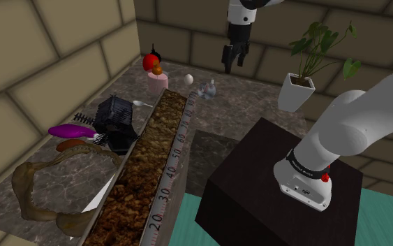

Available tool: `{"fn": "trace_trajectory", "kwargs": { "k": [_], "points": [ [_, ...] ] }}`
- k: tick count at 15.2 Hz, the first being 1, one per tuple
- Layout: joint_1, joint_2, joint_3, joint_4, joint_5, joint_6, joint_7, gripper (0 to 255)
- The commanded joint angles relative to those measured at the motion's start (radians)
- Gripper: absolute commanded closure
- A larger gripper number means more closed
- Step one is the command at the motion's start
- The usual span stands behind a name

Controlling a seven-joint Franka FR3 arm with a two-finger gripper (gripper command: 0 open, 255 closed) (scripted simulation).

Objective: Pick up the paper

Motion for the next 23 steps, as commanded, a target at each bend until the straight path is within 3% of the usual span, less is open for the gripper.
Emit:
{"fn": "trace_trajectory", "kwargs": {
  "k": [1,12,23],
  "points": [
    [-0.009,0.073,-0.008,0.027,-0.013,0.045,-0.001,0],
    [-0.051,0.483,-0.047,0.259,-0.060,0.214,0.007,0],
    [-0.099,0.903,-0.083,0.643,-0.073,0.244,0.009,0]
  ]
}}
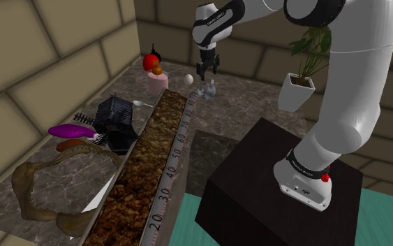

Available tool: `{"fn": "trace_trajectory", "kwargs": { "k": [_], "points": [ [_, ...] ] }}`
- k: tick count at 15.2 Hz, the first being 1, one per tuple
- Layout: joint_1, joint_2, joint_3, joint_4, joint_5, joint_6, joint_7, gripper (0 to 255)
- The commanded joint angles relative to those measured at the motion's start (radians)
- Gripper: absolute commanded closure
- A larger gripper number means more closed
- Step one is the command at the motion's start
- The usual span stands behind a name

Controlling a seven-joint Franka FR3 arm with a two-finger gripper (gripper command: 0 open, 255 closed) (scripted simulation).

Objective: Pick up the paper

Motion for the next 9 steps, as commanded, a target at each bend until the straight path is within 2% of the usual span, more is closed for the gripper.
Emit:
{"fn": "trace_trajectory", "kwargs": {
  "k": [1,3,9],
  "points": [
    [-0.010,0.083,-0.005,0.102,0.001,-0.020,0.000,0],
    [-0.017,0.132,-0.008,0.159,0.002,-0.028,-0.001,0],
    [-0.020,0.180,-0.006,0.151,0.004,0.027,0.005,0]
  ]
}}
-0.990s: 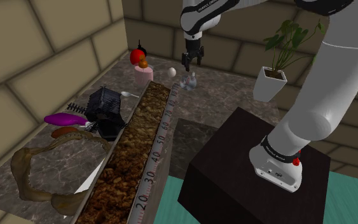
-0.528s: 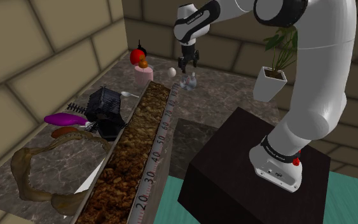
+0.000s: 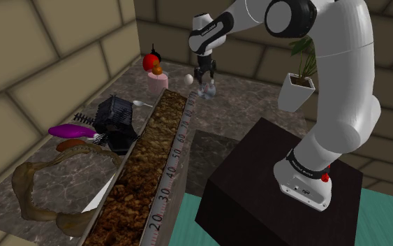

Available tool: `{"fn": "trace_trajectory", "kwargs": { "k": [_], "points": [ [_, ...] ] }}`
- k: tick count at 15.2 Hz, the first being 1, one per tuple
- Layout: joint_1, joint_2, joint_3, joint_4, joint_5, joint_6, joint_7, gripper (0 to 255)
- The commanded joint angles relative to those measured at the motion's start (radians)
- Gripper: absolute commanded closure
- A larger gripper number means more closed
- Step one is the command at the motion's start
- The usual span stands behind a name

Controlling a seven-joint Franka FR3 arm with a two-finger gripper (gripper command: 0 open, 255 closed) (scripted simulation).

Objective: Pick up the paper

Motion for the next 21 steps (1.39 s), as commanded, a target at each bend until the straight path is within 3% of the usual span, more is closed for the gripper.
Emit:
{"fn": "trace_trajectory", "kwargs": {
  "k": [1,3,4,13,21],
  "points": [
    [-0.001,0.023,0.001,0.001,0.001,0.022,0.002,0],
    [-0.001,0.023,0.001,0.001,0.001,0.022,0.002,0],
    [-0.001,0.022,0.001,0.001,0.001,0.021,0.003,255],
    [-0.001,0.023,0.001,0.001,0.001,0.022,0.002,255],
    [0.002,-0.042,-0.002,0.010,-0.002,-0.051,-0.005,255]
  ]
}}
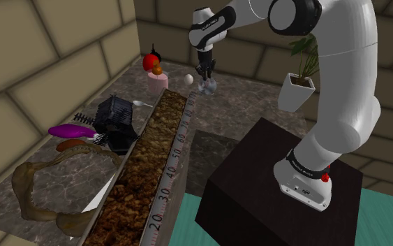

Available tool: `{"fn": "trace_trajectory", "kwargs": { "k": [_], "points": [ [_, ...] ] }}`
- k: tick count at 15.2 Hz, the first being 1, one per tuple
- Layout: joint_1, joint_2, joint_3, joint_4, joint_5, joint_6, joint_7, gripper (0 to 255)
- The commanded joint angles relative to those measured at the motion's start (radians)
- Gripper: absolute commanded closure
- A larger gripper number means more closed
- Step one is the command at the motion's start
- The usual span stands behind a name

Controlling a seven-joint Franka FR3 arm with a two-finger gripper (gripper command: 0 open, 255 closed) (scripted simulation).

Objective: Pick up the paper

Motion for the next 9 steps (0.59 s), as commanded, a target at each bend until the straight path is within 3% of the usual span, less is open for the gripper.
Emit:
{"fn": "trace_trajectory", "kwargs": {
  "k": [1,9],
  "points": [
    [0.001,-0.016,-0.001,0.002,-0.001,-0.018,-0.002,255],
    [0.003,-0.058,-0.003,0.022,-0.003,-0.079,-0.008,255]
  ]
}}
